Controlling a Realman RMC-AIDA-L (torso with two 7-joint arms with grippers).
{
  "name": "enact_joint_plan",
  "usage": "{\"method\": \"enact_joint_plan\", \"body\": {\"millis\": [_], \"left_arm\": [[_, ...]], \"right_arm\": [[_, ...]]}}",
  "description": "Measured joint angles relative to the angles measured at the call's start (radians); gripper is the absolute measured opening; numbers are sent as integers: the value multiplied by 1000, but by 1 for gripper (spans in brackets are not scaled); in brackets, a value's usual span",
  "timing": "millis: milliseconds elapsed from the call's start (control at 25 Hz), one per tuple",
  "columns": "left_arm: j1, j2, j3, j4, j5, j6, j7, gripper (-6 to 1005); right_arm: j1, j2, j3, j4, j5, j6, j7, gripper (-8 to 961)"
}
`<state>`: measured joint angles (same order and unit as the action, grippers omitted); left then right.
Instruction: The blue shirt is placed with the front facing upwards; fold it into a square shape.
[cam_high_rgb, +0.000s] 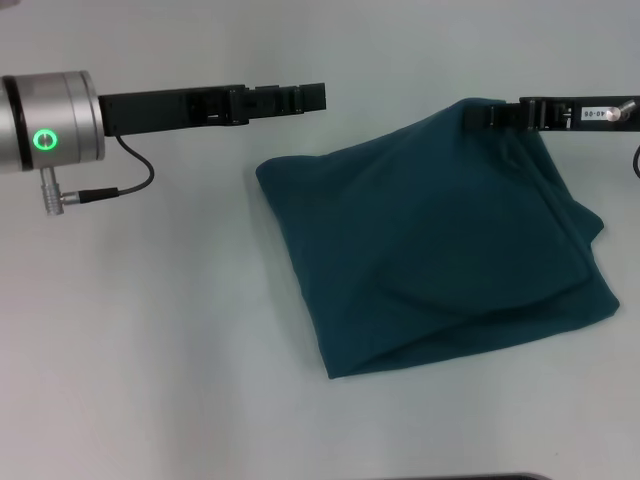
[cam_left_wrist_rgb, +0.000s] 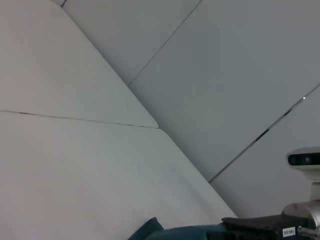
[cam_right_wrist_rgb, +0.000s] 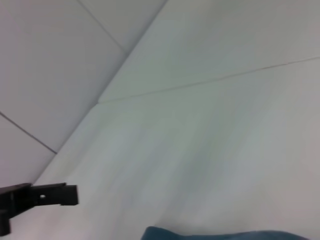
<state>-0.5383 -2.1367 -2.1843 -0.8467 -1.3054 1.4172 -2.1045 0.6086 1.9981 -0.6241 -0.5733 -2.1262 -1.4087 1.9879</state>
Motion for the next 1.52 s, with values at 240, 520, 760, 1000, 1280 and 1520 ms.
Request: {"method": "enact_joint_plan", "body": {"millis": [240,520,760,1000,1280,1520], "left_arm": [[-5,2,-6,0,0,-1,0,962],[-7,3,-8,0,0,-2,0,961],[-8,5,-8,0,0,-1,0,961],[-9,5,-8,0,0,-1,0,961],[-11,3,-5,0,0,-1,0,962],[-9,3,-4,0,0,-1,8,962]], "right_arm": [[-26,2,-29,-5,-2,-2,-8,39],[-53,-11,-22,-15,0,-28,-6,199],[-99,-45,-20,-52,-3,-140,18,594],[-138,-80,-19,-77,-14,-222,102,747],[-149,-83,-22,-64,-23,-212,124,821],[-127,-56,-26,-60,-87,-168,135,818]]}}
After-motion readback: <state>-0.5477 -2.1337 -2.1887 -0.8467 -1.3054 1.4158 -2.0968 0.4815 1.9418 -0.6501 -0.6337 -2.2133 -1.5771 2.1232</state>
